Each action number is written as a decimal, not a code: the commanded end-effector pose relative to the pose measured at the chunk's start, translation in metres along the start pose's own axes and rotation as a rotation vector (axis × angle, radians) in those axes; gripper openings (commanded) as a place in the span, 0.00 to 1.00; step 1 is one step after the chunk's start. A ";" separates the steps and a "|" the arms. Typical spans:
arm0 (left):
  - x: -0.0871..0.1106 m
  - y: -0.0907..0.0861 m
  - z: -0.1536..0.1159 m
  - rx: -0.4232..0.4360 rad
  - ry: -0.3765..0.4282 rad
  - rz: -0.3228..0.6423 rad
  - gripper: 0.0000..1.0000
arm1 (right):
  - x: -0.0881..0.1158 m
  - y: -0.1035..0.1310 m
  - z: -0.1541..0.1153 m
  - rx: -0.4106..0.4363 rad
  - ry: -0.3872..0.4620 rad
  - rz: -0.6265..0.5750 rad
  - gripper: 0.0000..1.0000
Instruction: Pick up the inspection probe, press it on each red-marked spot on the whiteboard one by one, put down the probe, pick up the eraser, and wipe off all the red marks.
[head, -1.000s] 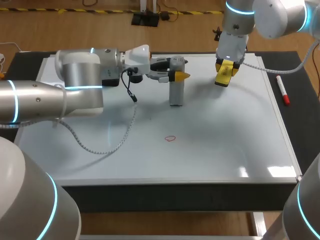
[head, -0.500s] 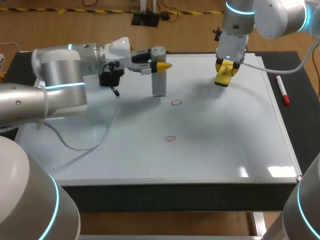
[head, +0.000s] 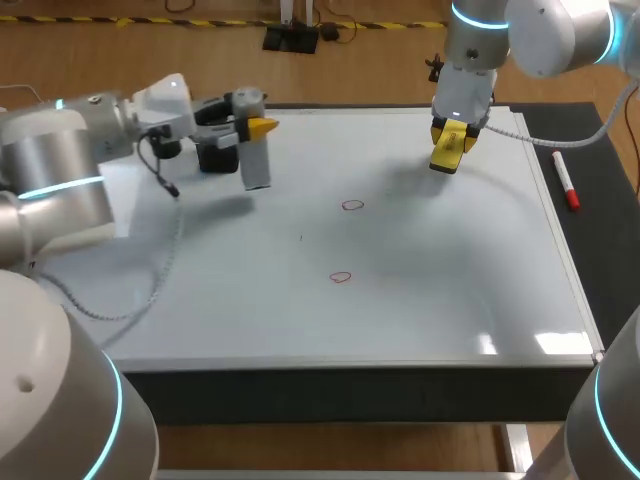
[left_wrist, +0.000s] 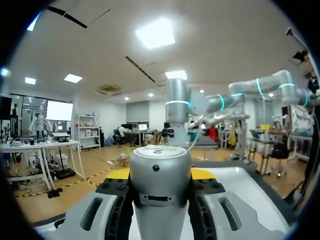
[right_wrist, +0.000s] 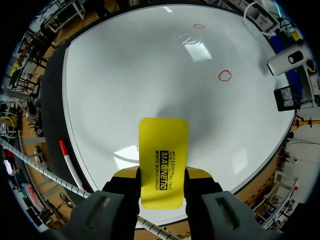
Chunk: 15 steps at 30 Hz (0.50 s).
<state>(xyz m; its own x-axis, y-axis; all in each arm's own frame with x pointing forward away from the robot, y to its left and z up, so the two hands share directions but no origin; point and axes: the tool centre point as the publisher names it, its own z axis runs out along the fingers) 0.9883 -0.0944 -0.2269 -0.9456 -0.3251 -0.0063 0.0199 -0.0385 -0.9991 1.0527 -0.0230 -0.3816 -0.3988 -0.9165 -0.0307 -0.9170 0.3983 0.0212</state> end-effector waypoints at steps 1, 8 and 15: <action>0.008 -0.008 -0.058 -0.003 -0.120 0.003 0.00 | 0.000 -0.001 -0.001 0.001 0.004 -0.002 0.00; 0.006 -0.006 -0.107 -0.008 -0.201 0.006 0.00 | 0.000 -0.001 -0.001 0.001 0.004 -0.002 0.00; 0.004 -0.004 -0.144 -0.019 -0.256 0.009 0.00 | 0.000 -0.001 -0.001 0.001 0.004 -0.002 0.00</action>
<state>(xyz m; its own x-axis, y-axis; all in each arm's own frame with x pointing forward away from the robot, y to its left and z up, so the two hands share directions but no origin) 0.9583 0.0169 -0.2325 -0.8699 -0.4931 -0.0057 0.0163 -0.0172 -0.9997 1.0527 -0.0230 -0.3816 -0.3988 -0.9165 -0.0307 -0.9170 0.3983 0.0212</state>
